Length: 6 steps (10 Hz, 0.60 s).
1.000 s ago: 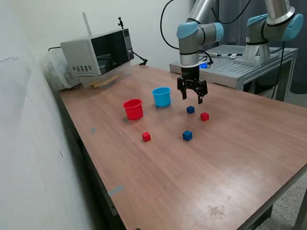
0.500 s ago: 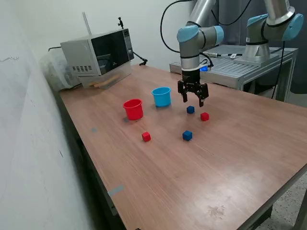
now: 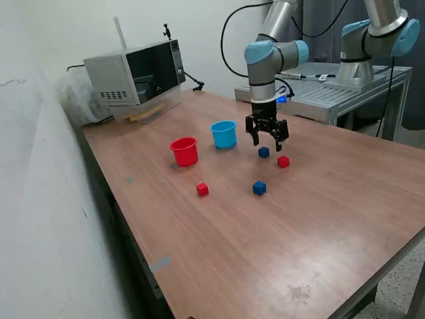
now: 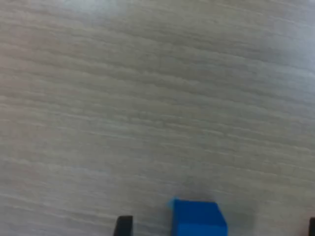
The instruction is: Place red objects in the red bin, and blue objects in the blue bin.
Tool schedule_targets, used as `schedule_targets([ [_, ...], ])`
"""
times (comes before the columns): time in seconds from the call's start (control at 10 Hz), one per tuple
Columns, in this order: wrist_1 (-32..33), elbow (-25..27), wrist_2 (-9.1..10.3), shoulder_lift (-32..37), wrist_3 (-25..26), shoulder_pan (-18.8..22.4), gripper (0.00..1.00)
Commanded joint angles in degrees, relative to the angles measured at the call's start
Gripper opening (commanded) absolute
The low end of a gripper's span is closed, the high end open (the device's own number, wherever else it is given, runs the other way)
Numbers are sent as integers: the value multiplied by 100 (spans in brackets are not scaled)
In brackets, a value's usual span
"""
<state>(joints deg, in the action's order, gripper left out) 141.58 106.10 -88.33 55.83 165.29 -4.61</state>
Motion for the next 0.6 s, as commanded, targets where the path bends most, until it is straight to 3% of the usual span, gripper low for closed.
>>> schedule_targets([
  [0.0, -7, -37, 0, -46, -111, -40, 100],
  [0.2, 2, -45, 0, -46, -111, -40, 100],
  [0.3, -7, -37, 0, -46, -111, -40, 0],
  [0.5, 2, -37, 0, -46, -111, -40, 0],
])
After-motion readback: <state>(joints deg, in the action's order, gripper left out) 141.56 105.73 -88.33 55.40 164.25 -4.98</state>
